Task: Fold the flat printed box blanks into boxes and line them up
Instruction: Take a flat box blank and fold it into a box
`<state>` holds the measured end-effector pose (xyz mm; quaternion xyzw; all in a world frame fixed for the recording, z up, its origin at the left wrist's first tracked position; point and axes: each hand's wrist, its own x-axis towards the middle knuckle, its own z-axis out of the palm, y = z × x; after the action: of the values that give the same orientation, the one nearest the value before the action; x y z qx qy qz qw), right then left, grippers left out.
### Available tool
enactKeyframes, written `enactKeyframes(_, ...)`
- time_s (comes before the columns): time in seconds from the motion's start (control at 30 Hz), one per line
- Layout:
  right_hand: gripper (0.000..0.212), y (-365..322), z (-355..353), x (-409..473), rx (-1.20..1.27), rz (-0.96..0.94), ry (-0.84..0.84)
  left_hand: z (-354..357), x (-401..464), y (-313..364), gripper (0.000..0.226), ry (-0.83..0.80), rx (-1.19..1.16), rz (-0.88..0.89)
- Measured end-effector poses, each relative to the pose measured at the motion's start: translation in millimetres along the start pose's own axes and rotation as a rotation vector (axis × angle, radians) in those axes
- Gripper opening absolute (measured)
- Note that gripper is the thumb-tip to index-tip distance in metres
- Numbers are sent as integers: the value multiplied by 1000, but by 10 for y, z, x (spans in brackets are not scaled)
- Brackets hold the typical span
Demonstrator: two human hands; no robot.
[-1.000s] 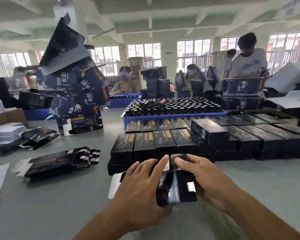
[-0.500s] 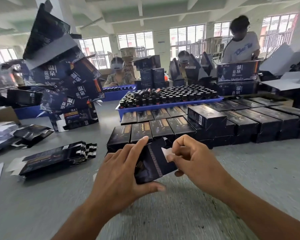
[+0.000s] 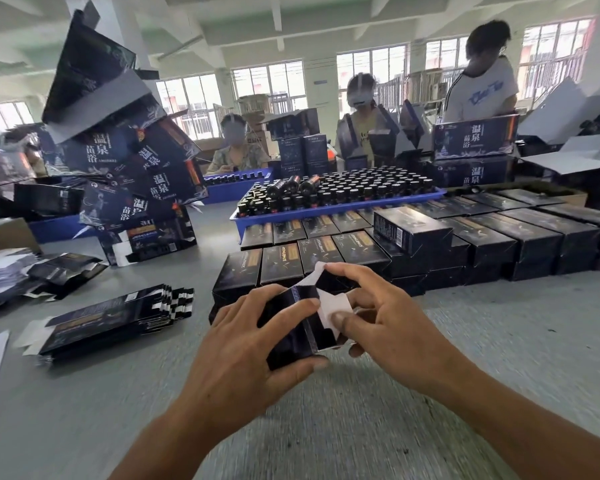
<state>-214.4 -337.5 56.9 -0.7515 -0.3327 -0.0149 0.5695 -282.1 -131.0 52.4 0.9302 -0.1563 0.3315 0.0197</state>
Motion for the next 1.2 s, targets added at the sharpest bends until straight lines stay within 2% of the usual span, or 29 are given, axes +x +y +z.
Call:
enactKeyframes(0.13,62,-10,20,-20,-4,-11,34,-11,-5,22,62,2,-72,-41)
enactKeyframes(0.3,35,-12,16,-30,-146,-62,45,-13,-9,25,70,4,-90,-51)
enactKeyframes(0.5,31,-1,-9,-21,-157,-36,-23,-1,-18,8,72,-2,-43,-28)
enactKeyframes(0.67,63,-28,-77,-28,-97,8,-250,3,-33,-48,74,24,-69,-69)
enactKeyframes(0.83,38,5,20,-35,-154,-29,4,8,-21,0,65,48,-67,-37)
enactKeyframes(0.9,40,12,62,-55,-169,-55,67,26,-25,23,66,52,-44,-29)
enactKeyframes(0.97,48,8,94,-64,-146,-49,102,45,-30,31,69,57,-27,-33)
enactKeyframes(1.13,27,8,122,-64,-112,-49,116,47,-29,31,79,90,-61,-39)
enactKeyframes(1.2,28,-9,129,-76,-100,-45,67,47,-30,29,88,104,-82,-44)
